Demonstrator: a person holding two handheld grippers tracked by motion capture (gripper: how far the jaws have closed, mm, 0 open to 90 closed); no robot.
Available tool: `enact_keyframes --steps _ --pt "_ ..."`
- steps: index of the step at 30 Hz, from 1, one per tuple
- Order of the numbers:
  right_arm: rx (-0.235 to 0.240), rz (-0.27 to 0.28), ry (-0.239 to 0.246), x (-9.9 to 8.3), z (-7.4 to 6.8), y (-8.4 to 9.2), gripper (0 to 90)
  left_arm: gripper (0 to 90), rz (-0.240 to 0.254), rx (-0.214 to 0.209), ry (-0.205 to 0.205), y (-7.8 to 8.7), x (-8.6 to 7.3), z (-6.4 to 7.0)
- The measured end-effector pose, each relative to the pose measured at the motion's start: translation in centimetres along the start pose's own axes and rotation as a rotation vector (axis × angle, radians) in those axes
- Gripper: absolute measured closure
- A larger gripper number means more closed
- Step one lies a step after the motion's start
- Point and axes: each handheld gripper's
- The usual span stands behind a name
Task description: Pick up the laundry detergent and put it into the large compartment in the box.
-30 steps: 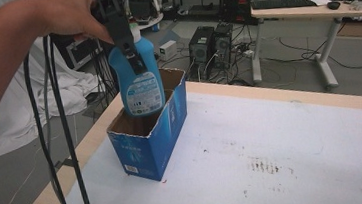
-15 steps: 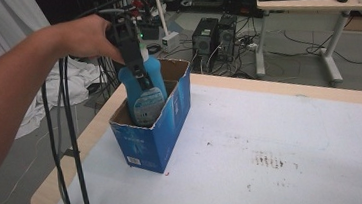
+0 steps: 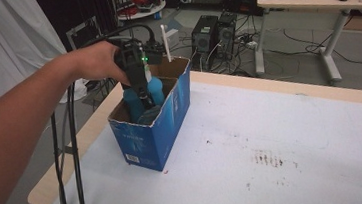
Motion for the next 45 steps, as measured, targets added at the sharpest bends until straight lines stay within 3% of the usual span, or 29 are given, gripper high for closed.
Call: enact_keyframes --steps 17,29,36,39,45 --pt "-0.001 -0.009 0.004 0.2 -0.1 -0.2 1.7 37.6 -0.059 -0.018 0.002 -2.8 -0.2 -0.3" --pt "0.002 -0.017 0.012 0.4 -0.2 -0.4 1.6 37.4 -0.044 -0.025 0.035 -2.9 -0.1 -0.7" --pt "-0.003 -0.018 0.029 0.6 -0.4 -0.6 1.7 30.2 -0.015 -0.016 0.06 -2.0 -0.6 -1.1" --pt "-0.001 -0.019 0.028 0.6 -0.5 -0.6 1.7 25.5 0.012 -0.035 0.081 -1.5 -0.7 -1.1" --pt "-0.001 -0.018 0.022 0.5 -0.5 -0.5 1.7 25.2 0.098 -0.037 0.092 1.0 -0.9 -1.2"
Point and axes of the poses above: each handheld gripper's, and its own axes: y roughly backward along the jaws, x roughly out of its top, z roughly to its right
